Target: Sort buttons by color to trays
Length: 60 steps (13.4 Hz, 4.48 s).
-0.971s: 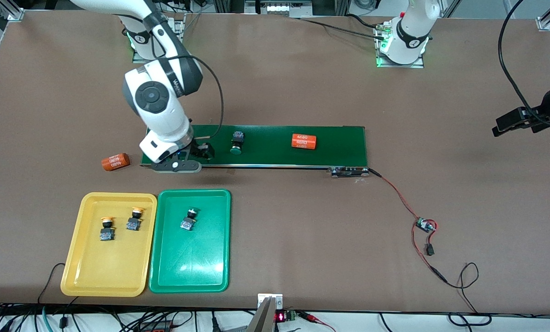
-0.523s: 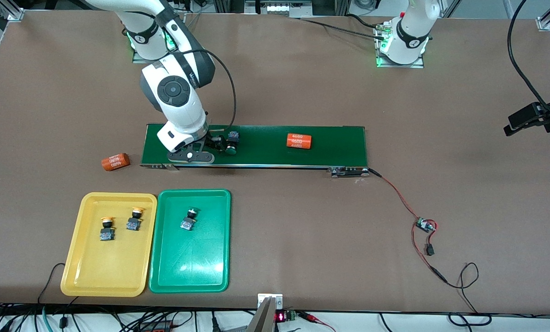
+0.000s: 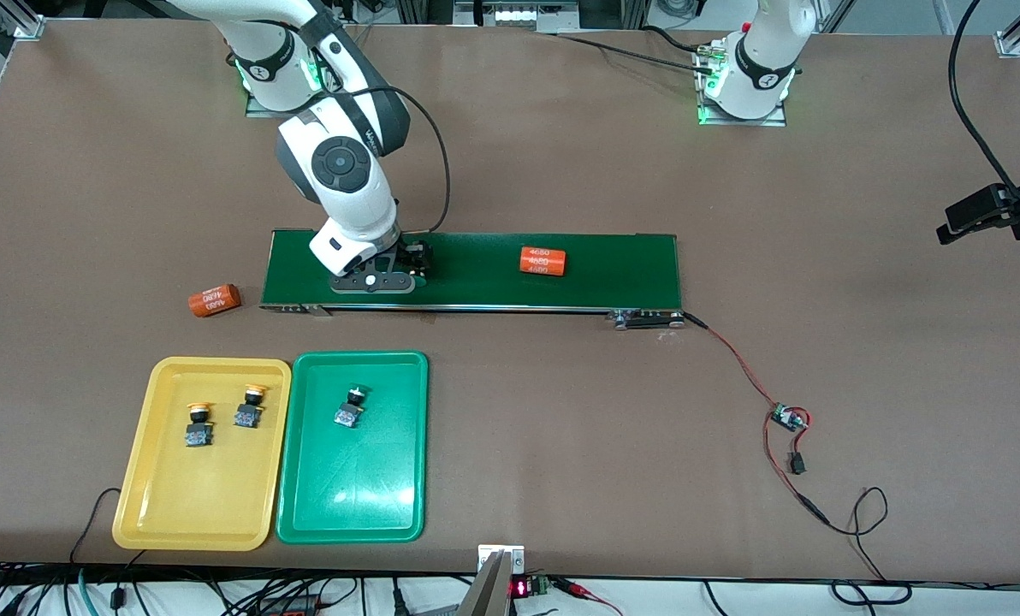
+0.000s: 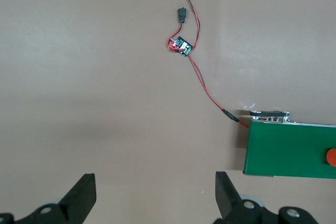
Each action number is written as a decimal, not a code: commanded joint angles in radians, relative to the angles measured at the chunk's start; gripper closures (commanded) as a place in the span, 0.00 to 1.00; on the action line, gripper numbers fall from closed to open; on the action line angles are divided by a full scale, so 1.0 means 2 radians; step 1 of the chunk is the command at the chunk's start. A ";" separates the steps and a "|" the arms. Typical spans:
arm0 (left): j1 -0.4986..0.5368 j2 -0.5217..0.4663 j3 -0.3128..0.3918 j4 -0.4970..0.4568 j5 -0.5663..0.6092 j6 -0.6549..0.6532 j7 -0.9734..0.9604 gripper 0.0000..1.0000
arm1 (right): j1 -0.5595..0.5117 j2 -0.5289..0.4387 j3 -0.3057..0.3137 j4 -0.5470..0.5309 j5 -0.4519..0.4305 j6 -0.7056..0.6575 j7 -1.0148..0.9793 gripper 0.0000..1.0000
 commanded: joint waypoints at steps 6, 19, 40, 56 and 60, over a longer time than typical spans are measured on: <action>0.019 -0.003 0.001 -0.008 -0.002 -0.009 0.011 0.00 | -0.006 0.012 0.003 -0.014 0.004 0.009 -0.015 0.00; 0.019 -0.003 -0.001 -0.009 -0.001 -0.012 0.009 0.00 | -0.030 0.021 0.003 -0.010 0.004 0.021 -0.041 0.94; 0.012 0.007 -0.006 -0.007 0.018 -0.001 0.007 0.00 | -0.055 0.195 -0.044 0.250 0.004 0.132 -0.144 0.87; 0.013 -0.003 -0.016 -0.005 0.016 0.001 0.014 0.00 | -0.057 0.149 -0.052 0.202 0.006 0.115 -0.148 0.00; 0.020 -0.005 -0.023 -0.008 -0.010 0.003 0.006 0.00 | -0.078 0.082 -0.052 0.191 0.006 -0.003 -0.169 0.00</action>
